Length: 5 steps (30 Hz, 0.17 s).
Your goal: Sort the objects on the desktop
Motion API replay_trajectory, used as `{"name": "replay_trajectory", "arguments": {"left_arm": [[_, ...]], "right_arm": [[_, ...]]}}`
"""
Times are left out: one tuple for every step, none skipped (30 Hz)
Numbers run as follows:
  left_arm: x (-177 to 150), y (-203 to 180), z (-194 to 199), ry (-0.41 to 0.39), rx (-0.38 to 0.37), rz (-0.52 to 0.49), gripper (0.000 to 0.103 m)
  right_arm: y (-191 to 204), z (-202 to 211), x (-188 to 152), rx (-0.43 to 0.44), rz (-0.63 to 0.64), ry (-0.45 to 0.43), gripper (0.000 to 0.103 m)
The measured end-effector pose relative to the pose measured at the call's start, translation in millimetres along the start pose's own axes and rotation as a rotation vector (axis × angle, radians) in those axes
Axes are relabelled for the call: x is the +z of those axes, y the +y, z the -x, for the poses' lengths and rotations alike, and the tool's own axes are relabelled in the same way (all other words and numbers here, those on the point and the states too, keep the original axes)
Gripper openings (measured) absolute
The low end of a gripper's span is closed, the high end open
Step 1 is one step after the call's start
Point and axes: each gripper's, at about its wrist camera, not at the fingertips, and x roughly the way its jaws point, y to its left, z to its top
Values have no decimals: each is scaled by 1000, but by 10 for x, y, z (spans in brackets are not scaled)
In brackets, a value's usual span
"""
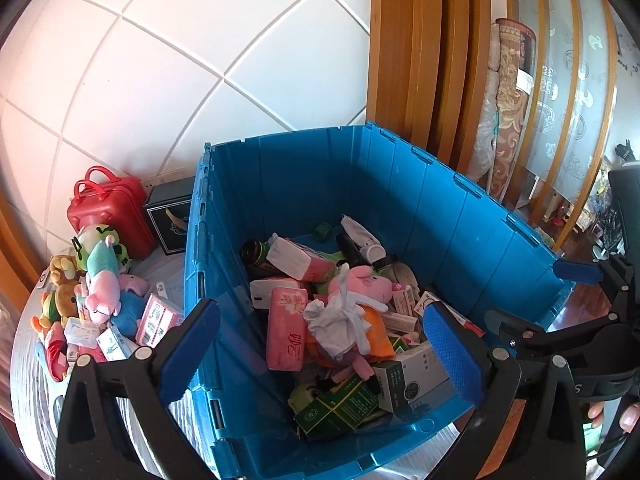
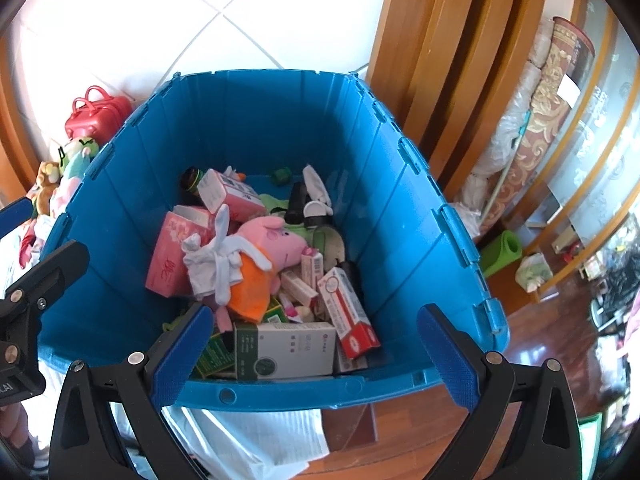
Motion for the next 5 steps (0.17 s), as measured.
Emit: {"name": "replay_trajectory", "arguments": {"left_arm": [[4, 5, -4, -1, 0, 0, 103], [11, 6, -8, -3, -1, -2, 103], [16, 6, -10, -6, 1, -4, 103], [20, 7, -12, -10, 2, -5, 103], [22, 4, -12, -14, 2, -7, 103]], "right_arm": [[-4, -12, 7, 3, -2, 1, 103], [-12, -20, 12, 5, -4, 2, 103], [-14, -28, 18, 7, -6, 1, 103], [-15, -34, 21, 6, -7, 0, 103], [-16, -40, 26, 6, -8, 0, 103]]}}
